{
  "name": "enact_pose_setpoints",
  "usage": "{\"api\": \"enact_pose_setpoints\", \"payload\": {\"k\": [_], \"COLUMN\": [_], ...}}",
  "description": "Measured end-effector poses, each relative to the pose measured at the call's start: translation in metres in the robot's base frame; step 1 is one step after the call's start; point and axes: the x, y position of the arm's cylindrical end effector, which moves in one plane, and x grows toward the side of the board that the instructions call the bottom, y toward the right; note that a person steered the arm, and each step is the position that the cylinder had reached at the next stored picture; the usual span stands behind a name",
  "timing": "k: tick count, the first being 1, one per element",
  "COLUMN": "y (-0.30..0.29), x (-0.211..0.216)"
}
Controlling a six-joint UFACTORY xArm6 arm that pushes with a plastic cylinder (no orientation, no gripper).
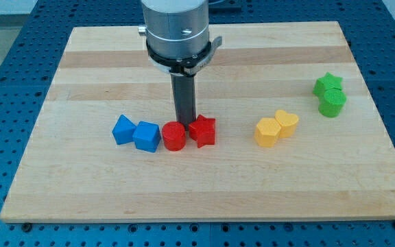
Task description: Slide the blue triangle towards the bottom of the board
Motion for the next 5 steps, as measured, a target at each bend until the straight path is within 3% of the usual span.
{"api": "enact_pose_setpoints", "payload": {"k": [2,5], "y": [-0.018,-0.089], "x": [-0.012,-0.012]}}
